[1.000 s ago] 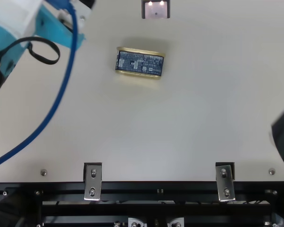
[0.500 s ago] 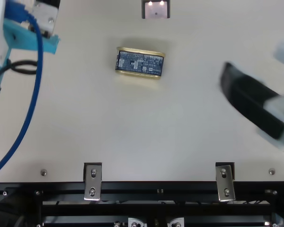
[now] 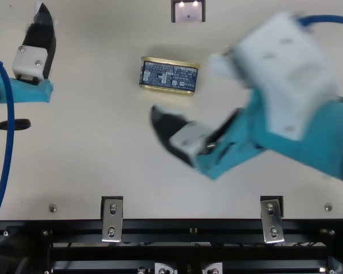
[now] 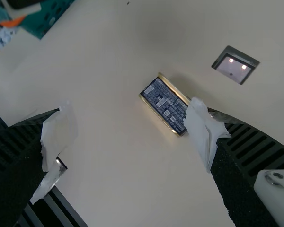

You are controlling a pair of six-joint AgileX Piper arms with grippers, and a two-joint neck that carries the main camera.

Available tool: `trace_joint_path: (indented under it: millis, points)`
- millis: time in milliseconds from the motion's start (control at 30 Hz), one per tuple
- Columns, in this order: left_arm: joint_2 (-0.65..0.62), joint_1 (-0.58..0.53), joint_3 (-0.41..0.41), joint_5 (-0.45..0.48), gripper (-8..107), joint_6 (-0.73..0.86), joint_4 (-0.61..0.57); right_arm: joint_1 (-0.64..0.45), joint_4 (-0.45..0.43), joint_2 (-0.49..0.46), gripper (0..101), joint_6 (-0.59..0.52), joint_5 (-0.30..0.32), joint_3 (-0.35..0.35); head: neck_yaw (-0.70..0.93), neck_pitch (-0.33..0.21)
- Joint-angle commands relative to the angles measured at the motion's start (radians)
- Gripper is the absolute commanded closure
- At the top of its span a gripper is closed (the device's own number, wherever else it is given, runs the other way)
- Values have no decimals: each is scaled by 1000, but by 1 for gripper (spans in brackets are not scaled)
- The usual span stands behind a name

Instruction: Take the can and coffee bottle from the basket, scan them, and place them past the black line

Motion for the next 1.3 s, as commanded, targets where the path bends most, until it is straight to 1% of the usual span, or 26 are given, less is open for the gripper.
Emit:
trace_joint_path:
  millis: [0, 167, 367, 633, 767, 933, 1267]
  points:
    - [0, 0, 0, 0, 9, 0, 0, 26, -14, 83, 0, -84, 23, -46, -2, 0]
    - [0, 0, 0, 3, 9, 0, 0, 49, -77, 181, 0, -238, 67, -124, -2, 0]
    - [0, 0, 0, 3, 9, 0, 0, 66, -160, 284, 0, -404, 102, -199, -2, 0]
    - [0, 0, 0, 3, 9, 0, 0, 75, -240, 397, 0, -557, 152, -275, -2, 0]
    - [0, 0, 0, 3, 9, 0, 0, 75, -275, 446, 0, -602, 157, -300, -2, 0]
    - [0, 0, 0, 3, 9, 0, 0, 74, -310, 504, 0, -634, 156, -326, -2, 0]
    - [0, 0, 0, 3, 9, 0, 0, 72, -323, 611, 0, -642, 179, -378, -2, 0]
